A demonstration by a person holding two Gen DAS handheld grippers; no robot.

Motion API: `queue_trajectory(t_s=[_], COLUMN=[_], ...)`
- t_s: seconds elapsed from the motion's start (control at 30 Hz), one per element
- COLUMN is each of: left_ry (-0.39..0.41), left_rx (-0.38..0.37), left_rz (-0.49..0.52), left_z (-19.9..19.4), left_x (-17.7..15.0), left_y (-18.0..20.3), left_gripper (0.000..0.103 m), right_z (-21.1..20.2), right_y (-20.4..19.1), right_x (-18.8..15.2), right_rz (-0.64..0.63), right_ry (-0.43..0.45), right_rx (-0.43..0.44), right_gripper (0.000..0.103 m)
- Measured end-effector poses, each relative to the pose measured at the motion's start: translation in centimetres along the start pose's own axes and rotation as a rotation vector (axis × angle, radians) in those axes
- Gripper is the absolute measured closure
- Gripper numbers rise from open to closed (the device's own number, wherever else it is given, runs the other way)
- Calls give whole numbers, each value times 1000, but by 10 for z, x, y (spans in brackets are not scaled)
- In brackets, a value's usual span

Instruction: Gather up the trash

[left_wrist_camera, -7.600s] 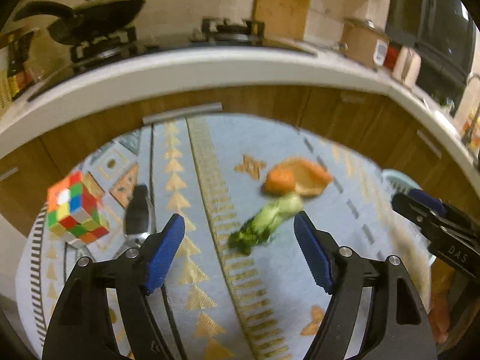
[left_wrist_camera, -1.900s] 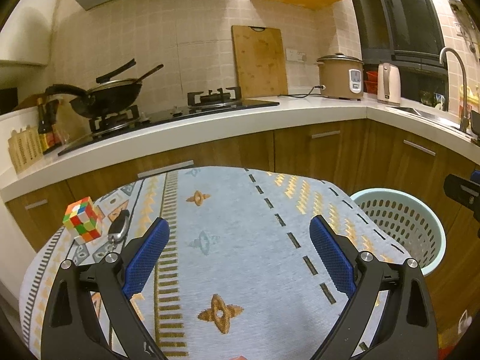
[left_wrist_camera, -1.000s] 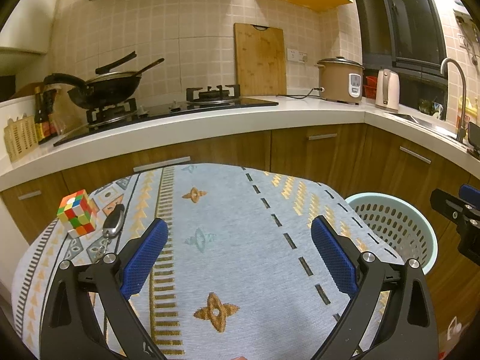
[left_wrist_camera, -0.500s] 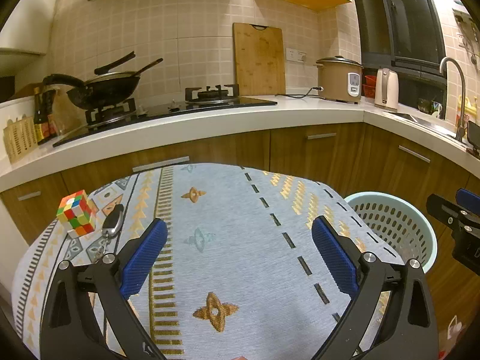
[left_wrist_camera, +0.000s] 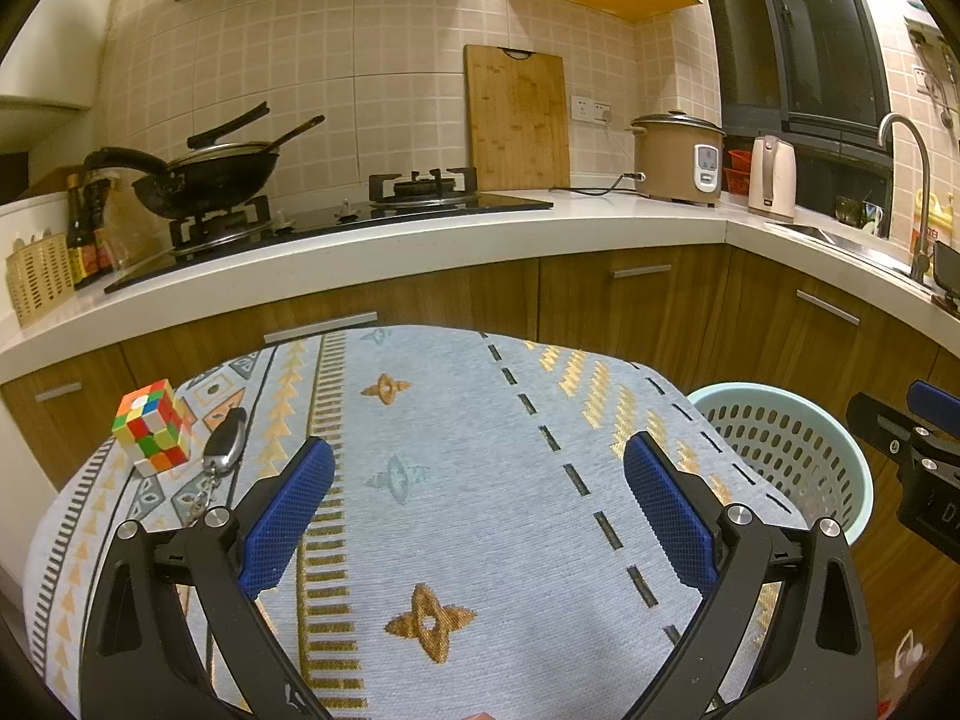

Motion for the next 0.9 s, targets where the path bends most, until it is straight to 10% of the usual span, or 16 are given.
queue_trajectory(t_s=[0.9], left_ry=[1], left_rx=[-4], left_rz=[3], left_z=[2], left_x=[1], left_y=[-2], left_gripper=[9], right_z=[1], right_y=[-2], right_x=[-1], right_rz=[-3], right_ry=[-3], right_rx=[1], right_gripper=[34])
Point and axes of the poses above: each gripper's, at about its wrist camera, not at the fingertips, and z roughly the way its jaws point, y to its right, x to its top, the point moved 1 cm from there along z, roughly the way its jaws point, and after that the axes turned 7 degrees about -z, right-handed, at the moved point
